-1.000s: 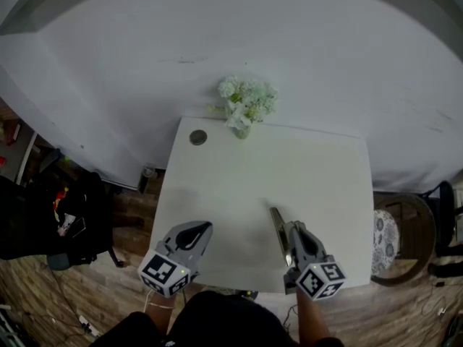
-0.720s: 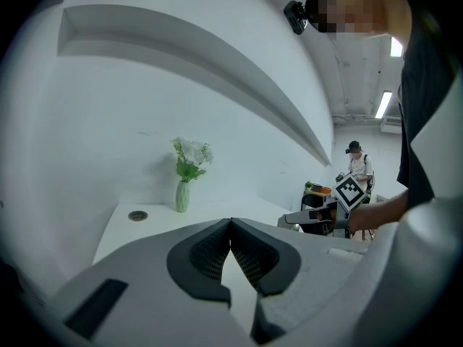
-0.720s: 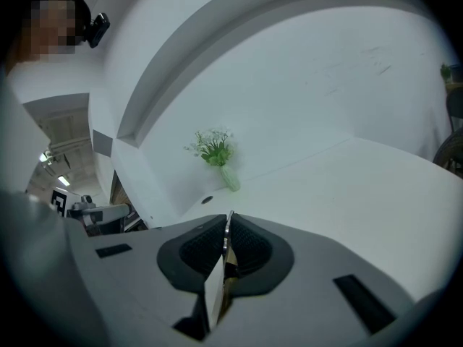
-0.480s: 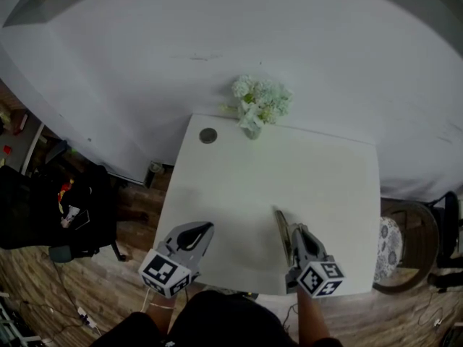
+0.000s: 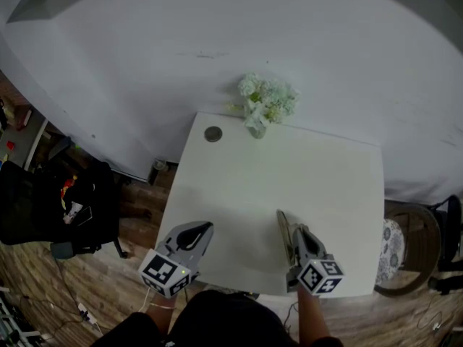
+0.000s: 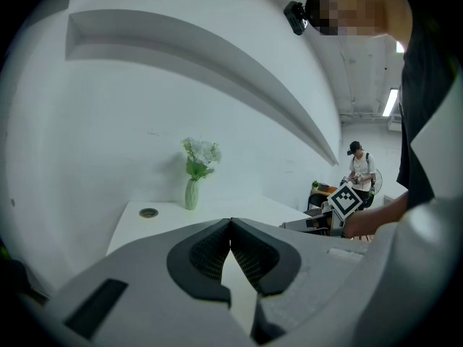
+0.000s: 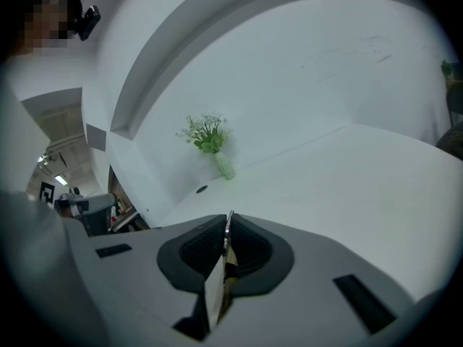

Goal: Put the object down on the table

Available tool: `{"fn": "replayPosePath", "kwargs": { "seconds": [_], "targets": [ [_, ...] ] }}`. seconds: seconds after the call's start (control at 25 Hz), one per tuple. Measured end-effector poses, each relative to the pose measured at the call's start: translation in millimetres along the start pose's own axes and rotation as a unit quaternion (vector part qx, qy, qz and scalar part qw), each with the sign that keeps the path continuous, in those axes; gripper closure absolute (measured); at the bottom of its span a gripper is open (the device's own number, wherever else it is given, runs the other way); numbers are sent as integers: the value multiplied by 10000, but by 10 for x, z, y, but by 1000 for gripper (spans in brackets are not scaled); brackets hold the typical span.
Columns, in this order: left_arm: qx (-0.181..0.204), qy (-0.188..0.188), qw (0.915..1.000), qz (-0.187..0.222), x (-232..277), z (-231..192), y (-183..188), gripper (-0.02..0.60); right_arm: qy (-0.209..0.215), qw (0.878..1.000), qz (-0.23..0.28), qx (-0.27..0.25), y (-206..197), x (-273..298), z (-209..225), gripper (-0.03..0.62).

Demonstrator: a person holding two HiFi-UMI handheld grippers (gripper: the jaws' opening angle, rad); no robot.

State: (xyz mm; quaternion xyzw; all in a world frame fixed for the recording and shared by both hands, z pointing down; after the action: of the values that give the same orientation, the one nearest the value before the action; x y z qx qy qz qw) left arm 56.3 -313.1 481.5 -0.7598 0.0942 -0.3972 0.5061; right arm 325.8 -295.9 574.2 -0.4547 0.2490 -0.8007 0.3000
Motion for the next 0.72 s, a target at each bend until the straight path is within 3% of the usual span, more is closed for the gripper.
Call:
{"fn": "replayPosePath", "kwargs": {
  "seconds": [0.72],
  "targets": [
    [-22, 75, 10000, 7, -29, -21, 14, 583, 8, 9996, -241, 150, -160, 112, 103, 577]
  ]
}}
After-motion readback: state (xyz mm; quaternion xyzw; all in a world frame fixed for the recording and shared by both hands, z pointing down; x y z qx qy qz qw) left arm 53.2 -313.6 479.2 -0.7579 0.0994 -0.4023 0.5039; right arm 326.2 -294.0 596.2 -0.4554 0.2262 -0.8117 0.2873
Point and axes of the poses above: the fingertips, and each gripper's own axes: x forward along the fingers, z to its right, y out of its top, the point moved 3 cm from there along -x, backward along the fingers, and after that the axes turned 14 degrees about -z, right-handed, at the moved point
